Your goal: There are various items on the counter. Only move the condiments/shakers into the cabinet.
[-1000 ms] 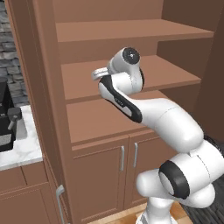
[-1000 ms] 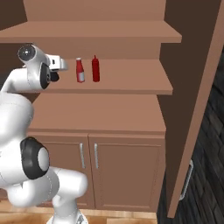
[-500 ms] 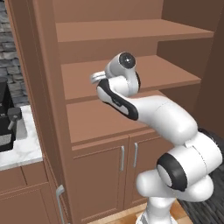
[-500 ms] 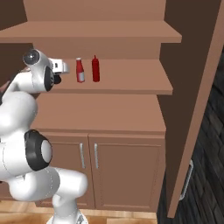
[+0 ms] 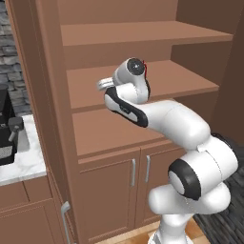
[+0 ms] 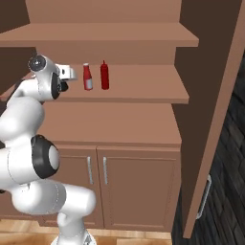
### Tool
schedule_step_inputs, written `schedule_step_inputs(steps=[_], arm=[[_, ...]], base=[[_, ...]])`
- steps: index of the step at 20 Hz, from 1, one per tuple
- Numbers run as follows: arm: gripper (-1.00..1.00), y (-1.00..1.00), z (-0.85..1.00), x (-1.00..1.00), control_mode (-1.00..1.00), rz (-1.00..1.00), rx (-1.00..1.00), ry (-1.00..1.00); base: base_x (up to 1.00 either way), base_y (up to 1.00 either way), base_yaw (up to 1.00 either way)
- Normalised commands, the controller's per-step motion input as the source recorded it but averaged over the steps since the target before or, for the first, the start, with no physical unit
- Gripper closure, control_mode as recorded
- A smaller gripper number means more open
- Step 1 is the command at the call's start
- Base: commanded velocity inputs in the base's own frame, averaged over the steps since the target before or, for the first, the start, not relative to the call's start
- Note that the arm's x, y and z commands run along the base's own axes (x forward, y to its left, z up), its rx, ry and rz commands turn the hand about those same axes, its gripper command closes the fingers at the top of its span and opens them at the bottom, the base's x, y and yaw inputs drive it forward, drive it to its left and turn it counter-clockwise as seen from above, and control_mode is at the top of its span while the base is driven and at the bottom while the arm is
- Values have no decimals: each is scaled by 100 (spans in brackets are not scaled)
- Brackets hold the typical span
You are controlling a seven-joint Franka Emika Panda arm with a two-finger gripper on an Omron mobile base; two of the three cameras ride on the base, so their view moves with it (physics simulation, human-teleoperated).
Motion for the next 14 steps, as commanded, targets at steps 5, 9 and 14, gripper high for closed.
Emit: schedule_step_inputs(steps=[5, 9, 14], arm=[[100, 0, -15, 11, -100, 0, -3, 3], [100, 0, -23, 7, -100, 0, -5, 6], [100, 0, -12, 9, -100, 0, -2, 1]], base=[[0, 0, 0], [0, 0, 0], [0, 0, 0]])
